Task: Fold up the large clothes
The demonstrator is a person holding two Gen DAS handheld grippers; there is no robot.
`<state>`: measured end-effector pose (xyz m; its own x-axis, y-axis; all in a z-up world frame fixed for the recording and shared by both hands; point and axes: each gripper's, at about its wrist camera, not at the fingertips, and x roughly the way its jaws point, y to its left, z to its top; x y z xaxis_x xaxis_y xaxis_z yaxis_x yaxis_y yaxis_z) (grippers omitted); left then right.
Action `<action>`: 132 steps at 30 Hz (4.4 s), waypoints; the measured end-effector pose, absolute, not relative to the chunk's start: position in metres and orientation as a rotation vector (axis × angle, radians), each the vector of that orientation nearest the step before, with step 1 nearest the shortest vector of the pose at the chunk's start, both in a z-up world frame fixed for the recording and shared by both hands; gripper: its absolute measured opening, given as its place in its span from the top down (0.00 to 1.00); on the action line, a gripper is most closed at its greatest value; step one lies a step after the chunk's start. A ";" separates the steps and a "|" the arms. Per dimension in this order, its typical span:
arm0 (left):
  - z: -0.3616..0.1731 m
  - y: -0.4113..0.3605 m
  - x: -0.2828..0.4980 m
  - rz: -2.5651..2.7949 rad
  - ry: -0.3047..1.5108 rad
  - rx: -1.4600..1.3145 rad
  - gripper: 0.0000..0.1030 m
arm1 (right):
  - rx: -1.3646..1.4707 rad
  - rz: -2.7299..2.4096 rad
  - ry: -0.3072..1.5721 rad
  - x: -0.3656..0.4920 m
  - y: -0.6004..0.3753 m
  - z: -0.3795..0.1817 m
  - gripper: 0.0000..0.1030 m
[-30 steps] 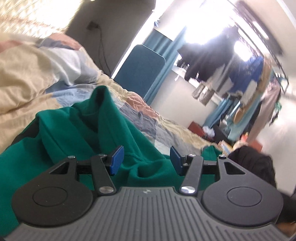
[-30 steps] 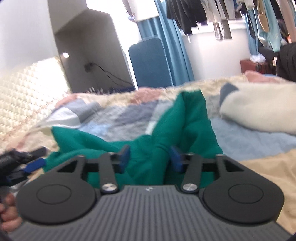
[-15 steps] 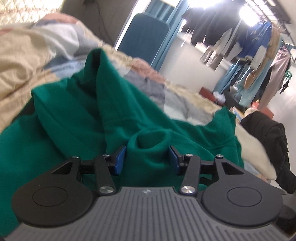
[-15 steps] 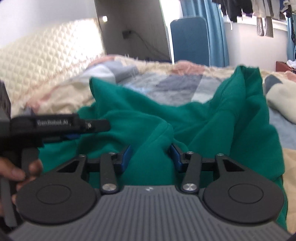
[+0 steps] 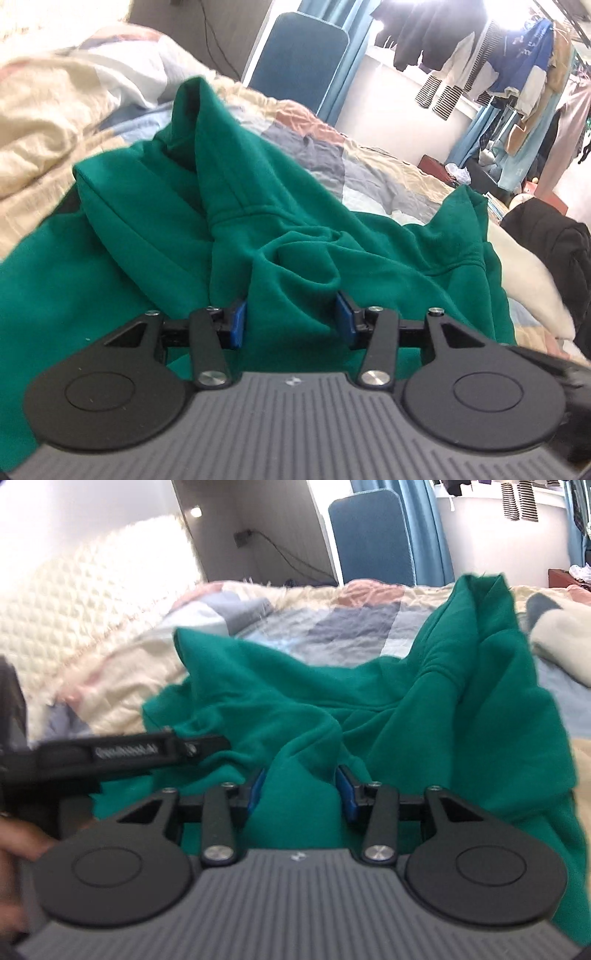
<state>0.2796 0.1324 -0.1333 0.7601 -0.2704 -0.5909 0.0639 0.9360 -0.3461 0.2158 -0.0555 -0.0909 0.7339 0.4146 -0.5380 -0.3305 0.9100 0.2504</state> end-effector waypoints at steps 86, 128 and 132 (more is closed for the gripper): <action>-0.117 0.366 0.051 -0.303 0.975 -0.572 0.37 | 0.897 0.347 1.076 0.043 -0.180 -0.127 0.19; 0.063 0.245 -0.079 -0.308 0.572 -0.908 0.92 | 1.106 0.421 0.597 -0.013 -0.358 0.016 0.90; 0.069 0.248 -0.031 -0.296 0.489 -1.002 0.92 | 1.108 0.403 0.576 0.035 -0.352 0.029 0.90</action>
